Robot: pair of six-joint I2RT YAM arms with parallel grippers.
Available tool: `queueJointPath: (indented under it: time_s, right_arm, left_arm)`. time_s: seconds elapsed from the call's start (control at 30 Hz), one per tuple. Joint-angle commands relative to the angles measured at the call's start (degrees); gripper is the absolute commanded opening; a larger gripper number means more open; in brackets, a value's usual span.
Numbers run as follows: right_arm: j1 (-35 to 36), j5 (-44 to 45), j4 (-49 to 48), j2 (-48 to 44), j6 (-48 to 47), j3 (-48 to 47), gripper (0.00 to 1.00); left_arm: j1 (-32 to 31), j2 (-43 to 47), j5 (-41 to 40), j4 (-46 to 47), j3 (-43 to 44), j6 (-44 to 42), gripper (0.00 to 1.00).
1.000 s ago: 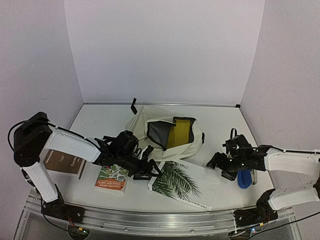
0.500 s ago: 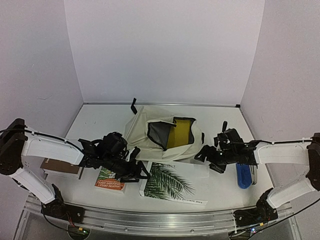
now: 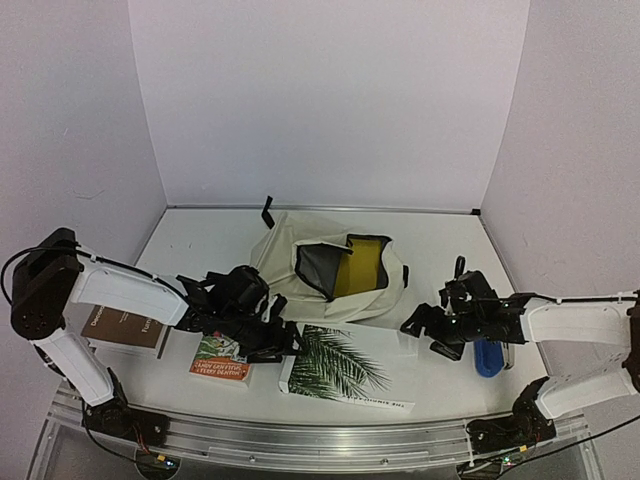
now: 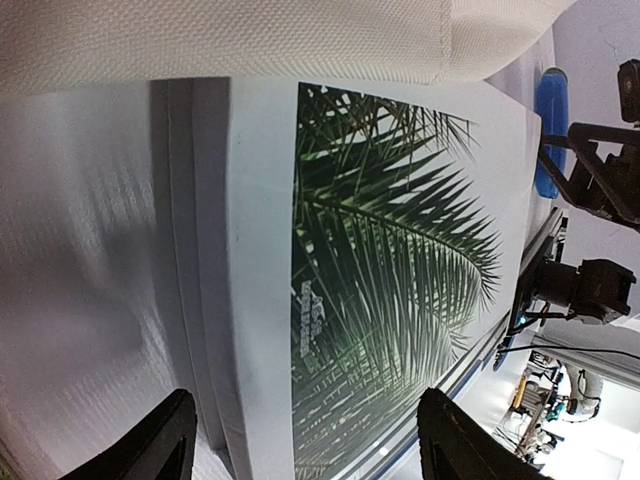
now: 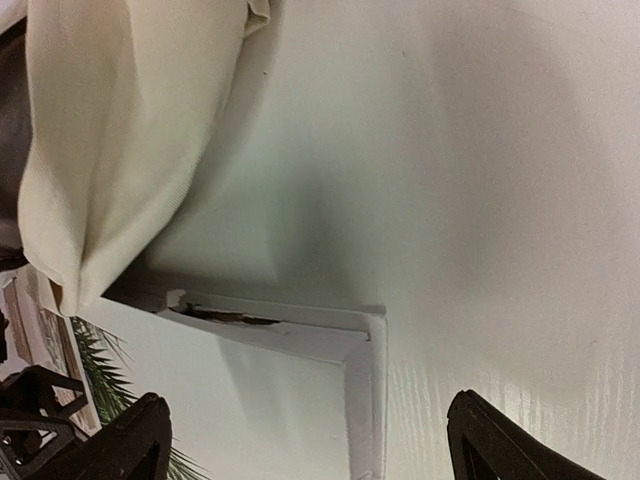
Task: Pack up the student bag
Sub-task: Adjust the book at the center of the board.
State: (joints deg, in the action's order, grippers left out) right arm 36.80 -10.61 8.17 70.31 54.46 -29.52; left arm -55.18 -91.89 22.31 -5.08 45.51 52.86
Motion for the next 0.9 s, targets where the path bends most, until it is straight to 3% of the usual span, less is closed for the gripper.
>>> queueJointPath:
  time_s: [0.0,0.37,0.63,0.87]
  right_arm:
    - [0.4,-2.5,0.9,-1.7,-0.1,1.3,0.91]
    - [0.4,-4.3,-1.8,2.6,-1.8,3.3,0.68]
    - [0.4,-1.2,-2.5,4.1,-0.6,4.9,0.44]
    - [0.4,1.2,-2.5,3.5,1.0,6.6,0.3]
  left_arm:
    - [0.2,-2.1,0.4,2.8,2.8,-1.1,0.76]
    - [0.5,-4.1,-0.4,4.7,2.1,0.2,0.77]
    - [1.3,-2.6,-1.0,6.2,0.3,1.8,0.77]
    - [2.5,-2.5,0.8,10.0,-1.6,3.7,0.78]
